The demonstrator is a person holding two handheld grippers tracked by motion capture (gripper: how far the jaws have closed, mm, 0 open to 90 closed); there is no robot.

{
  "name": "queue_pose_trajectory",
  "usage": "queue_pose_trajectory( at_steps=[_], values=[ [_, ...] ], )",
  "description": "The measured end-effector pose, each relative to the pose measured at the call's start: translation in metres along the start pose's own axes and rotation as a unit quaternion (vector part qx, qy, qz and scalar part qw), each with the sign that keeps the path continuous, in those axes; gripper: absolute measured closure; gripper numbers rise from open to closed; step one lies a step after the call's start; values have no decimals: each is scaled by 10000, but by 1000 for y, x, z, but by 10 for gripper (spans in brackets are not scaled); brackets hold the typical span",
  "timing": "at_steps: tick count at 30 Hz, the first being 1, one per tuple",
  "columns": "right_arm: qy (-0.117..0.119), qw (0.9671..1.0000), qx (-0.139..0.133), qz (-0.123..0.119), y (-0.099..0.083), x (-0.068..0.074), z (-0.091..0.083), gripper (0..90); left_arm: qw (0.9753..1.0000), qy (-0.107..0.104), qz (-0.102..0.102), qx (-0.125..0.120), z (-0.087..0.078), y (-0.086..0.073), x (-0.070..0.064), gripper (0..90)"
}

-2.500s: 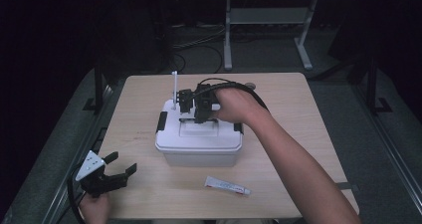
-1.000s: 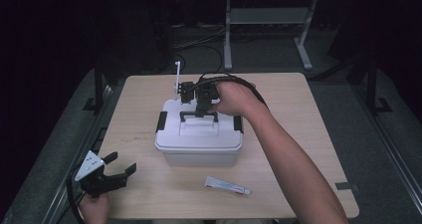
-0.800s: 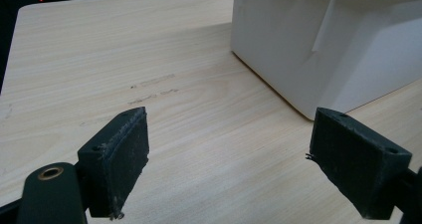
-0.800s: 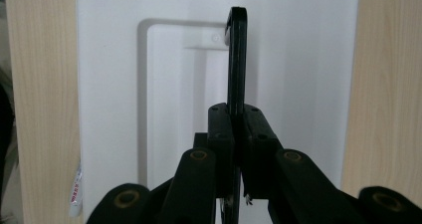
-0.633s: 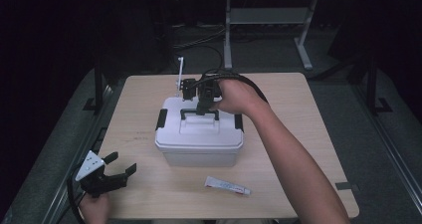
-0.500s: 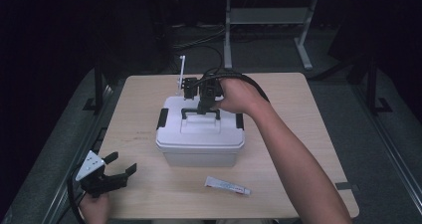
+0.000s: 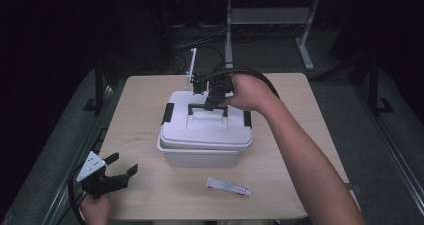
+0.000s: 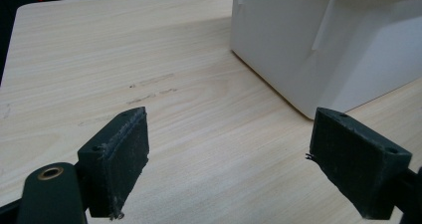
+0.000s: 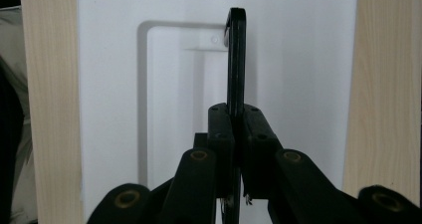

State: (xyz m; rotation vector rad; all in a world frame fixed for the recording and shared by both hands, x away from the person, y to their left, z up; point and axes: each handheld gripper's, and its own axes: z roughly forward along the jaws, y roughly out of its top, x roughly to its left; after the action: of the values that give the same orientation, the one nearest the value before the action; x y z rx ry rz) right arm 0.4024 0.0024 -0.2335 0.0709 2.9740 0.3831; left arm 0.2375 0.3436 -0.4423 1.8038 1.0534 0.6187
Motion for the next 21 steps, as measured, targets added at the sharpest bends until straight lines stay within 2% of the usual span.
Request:
queue_pose_trajectory(
  at_steps=[21],
  values=[
    [-241,9993,94,269,-40,-1,-32,843,10000,15,14,2,1,0,0,150]
  ],
)
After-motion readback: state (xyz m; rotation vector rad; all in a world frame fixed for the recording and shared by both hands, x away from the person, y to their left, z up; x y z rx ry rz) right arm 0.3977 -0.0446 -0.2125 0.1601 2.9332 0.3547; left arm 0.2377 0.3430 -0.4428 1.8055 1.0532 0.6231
